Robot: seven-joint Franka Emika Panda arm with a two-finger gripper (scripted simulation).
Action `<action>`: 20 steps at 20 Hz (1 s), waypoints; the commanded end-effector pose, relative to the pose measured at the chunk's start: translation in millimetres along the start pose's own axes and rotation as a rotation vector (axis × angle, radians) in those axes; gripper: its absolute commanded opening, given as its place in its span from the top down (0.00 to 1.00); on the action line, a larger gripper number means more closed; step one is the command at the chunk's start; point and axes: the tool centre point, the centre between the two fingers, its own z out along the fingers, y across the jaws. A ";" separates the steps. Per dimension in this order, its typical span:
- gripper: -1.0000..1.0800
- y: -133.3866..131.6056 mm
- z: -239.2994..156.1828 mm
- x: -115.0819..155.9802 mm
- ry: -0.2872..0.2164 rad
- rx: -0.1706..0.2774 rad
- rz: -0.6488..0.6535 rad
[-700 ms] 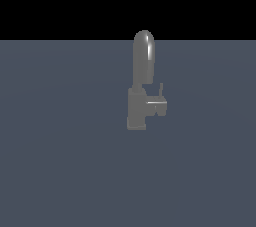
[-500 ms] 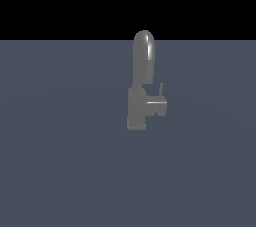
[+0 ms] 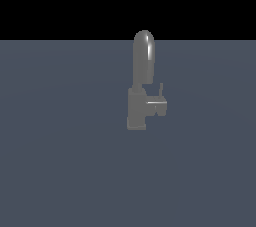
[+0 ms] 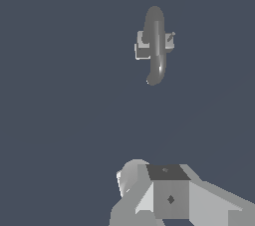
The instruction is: Turn on the faucet by rotating a designated handle.
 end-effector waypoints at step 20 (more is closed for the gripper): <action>1.00 22.6 26.8 109.8 -0.271 0.266 0.268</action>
